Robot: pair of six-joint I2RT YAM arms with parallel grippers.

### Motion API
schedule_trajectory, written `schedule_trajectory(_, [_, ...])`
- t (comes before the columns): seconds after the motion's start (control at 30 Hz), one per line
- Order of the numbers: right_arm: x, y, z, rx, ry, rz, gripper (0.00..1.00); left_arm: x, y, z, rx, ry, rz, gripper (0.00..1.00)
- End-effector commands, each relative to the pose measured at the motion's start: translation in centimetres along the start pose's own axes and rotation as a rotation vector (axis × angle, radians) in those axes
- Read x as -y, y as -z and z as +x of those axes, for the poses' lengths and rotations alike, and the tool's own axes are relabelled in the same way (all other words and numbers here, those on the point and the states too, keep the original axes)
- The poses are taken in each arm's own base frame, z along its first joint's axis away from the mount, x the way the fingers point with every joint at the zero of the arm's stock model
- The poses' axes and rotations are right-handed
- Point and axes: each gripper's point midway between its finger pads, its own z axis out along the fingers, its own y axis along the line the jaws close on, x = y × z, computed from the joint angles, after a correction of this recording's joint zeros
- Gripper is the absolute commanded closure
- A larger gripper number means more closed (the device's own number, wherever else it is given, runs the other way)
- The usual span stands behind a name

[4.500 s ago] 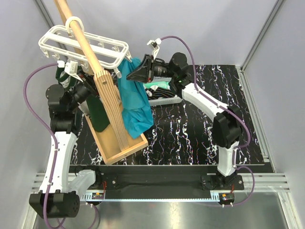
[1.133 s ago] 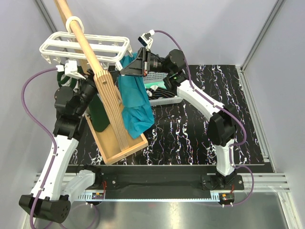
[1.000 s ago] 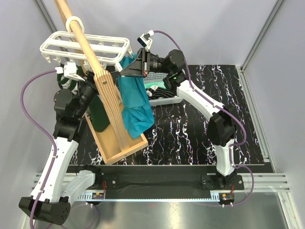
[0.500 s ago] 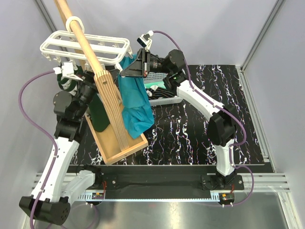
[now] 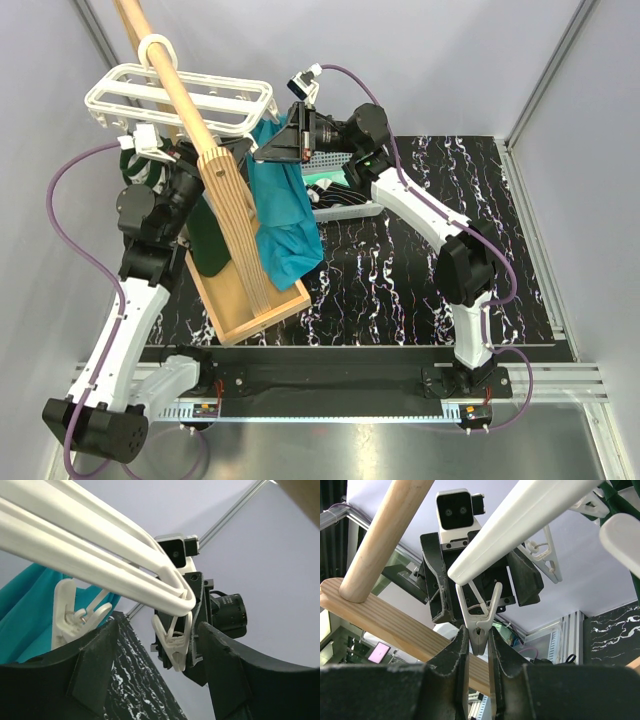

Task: Clip the socks to the hanger
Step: Open the clamp at the hanger.

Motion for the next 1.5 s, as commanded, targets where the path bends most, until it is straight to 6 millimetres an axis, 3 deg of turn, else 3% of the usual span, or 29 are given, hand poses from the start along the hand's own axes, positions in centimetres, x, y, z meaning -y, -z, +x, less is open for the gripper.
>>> schedule_trajectory(0.0, [-2.4,0.0,0.1,-0.019,0.053,-0.042,1.00,3.7,-0.4,-2.1,0.042,0.001,0.120,0.31])
schedule_trajectory(0.2, [-2.2,-0.1,0.1,-0.019,0.051,-0.039,1.00,3.8,-0.9,-2.0,0.030,0.023,0.123,0.32])
schedule_trajectory(0.5, [-1.9,-0.3,-0.1,-0.022,0.047,-0.036,1.00,4.3,-0.7,-1.9,0.017,0.046,0.134,0.45])
schedule_trajectory(1.17, [-1.2,-0.9,0.1,-0.035,0.041,-0.014,1.00,4.5,-0.3,-1.5,-0.005,0.093,0.129,0.61])
schedule_trajectory(1.27, [-0.9,-0.8,0.2,-0.036,0.039,-0.006,1.00,4.5,-0.4,-1.6,-0.009,0.091,0.125,0.71])
schedule_trajectory(1.3, [-0.8,-0.8,0.2,-0.035,0.037,-0.003,1.00,4.4,-0.5,-1.6,-0.008,0.092,0.123,0.82])
schedule_trajectory(1.43, [-0.8,-0.8,0.3,-0.038,0.042,0.006,1.00,4.2,-0.6,-1.8,0.002,0.087,0.106,1.00])
schedule_trajectory(1.47, [-0.7,-0.8,0.4,-0.040,0.044,0.013,0.91,4.3,-0.5,-1.9,0.003,0.082,0.107,1.00])
